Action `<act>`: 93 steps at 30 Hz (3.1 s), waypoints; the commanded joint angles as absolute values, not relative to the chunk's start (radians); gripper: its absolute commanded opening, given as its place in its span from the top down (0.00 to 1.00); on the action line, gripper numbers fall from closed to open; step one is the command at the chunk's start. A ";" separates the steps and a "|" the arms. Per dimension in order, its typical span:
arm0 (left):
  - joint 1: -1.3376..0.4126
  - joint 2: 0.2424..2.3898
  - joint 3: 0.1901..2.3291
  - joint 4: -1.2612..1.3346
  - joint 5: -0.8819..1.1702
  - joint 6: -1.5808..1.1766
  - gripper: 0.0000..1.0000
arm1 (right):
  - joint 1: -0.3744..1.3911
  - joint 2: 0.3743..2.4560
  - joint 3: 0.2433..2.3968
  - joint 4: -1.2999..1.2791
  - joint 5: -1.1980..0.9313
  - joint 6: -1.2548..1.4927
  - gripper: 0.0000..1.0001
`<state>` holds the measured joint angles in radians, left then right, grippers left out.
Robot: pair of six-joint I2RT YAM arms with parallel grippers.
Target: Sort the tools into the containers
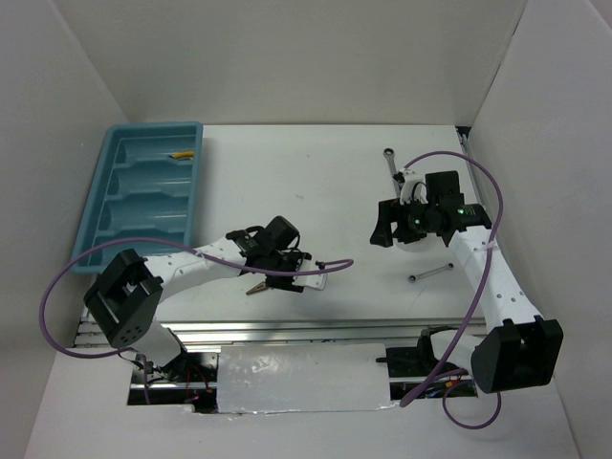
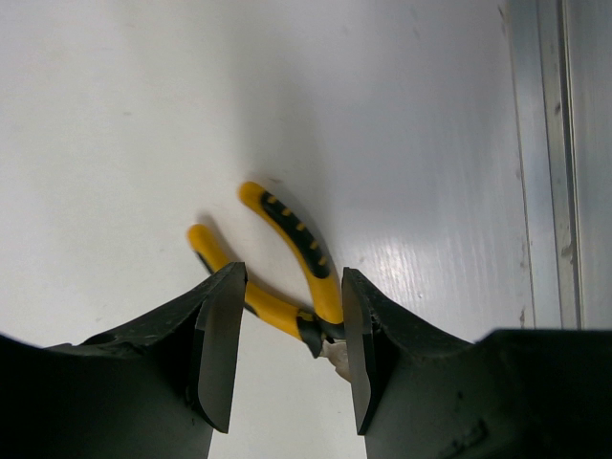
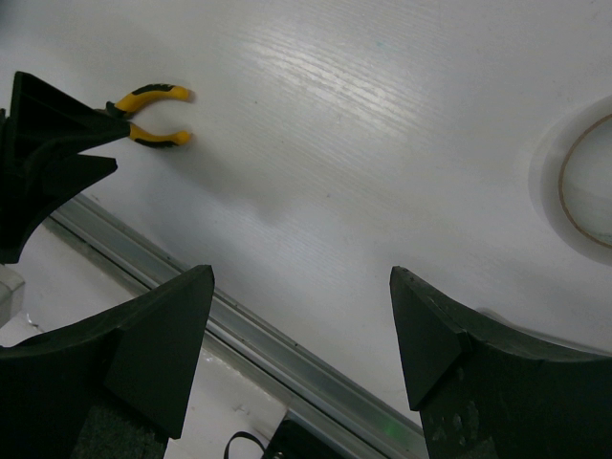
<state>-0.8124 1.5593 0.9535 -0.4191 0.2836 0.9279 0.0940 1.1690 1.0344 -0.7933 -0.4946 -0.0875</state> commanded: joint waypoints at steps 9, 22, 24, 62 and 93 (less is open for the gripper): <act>-0.819 1.585 1.048 -0.469 0.267 0.563 0.40 | 0.110 1.186 1.083 -0.793 -0.508 -0.103 0.18; -0.822 1.654 0.982 -0.419 0.204 0.480 0.36 | 0.109 1.189 1.072 -0.790 -0.511 -0.104 0.18; -0.822 1.666 0.983 -0.413 0.189 0.482 0.36 | 0.110 1.195 1.075 -0.793 -0.515 -0.106 0.18; 0.042 1.558 1.682 -0.830 0.388 1.563 1.00 | 0.130 1.230 1.075 -0.785 -0.512 -0.107 0.18; 0.284 2.309 2.102 -0.361 0.543 1.709 0.58 | 0.118 1.310 1.066 -0.796 -0.495 -0.110 0.18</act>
<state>0.2756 2.3341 2.0888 -0.4477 0.4961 1.7199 0.1200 1.3056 1.0397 -0.7933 -0.4927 -0.0990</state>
